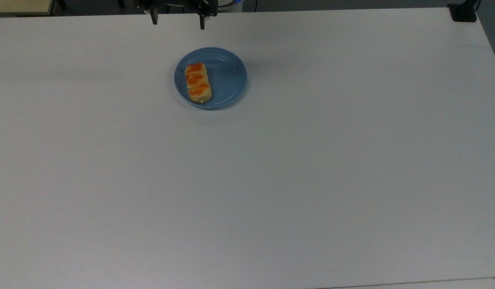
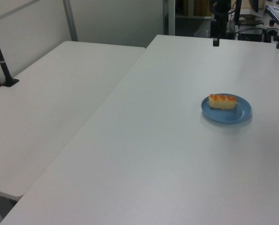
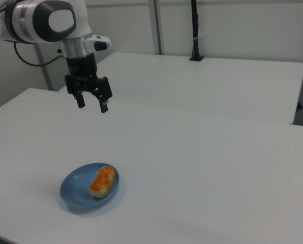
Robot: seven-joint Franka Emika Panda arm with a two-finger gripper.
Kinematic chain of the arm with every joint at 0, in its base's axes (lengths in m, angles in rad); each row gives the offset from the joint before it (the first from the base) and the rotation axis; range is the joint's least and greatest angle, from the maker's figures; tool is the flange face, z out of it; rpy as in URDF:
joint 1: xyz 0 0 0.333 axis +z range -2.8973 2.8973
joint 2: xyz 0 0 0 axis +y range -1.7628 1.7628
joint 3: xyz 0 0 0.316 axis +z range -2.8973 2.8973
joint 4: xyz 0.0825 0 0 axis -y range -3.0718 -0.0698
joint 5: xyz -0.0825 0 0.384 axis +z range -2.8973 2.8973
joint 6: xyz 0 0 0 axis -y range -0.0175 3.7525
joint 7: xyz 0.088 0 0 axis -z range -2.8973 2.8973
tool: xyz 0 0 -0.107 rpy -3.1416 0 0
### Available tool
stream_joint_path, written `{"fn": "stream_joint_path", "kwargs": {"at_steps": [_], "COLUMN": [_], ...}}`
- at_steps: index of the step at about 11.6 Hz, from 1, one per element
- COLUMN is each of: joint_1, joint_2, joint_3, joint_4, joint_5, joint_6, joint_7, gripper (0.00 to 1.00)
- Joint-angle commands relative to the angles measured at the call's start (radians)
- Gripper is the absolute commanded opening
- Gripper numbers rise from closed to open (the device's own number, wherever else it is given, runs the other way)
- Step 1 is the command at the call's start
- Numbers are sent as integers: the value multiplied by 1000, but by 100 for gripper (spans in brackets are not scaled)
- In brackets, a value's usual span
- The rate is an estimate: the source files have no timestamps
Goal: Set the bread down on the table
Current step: 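Lower the open gripper down onto the bread on the blue plate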
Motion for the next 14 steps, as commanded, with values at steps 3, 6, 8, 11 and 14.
{"fn": "stream_joint_path", "kwargs": {"at_steps": [3,6,8,11,14], "joint_1": [1,4,5,5,5], "joint_2": [14,17,17,17,20], "joint_3": [13,13,13,13,12], "joint_4": [1,-2,-8,-63,-221], "joint_5": [21,21,21,18,-19], "joint_6": [33,33,33,56,235], "joint_7": [4,4,-20,-62,-63], "gripper": [100,100,100,100,100]}}
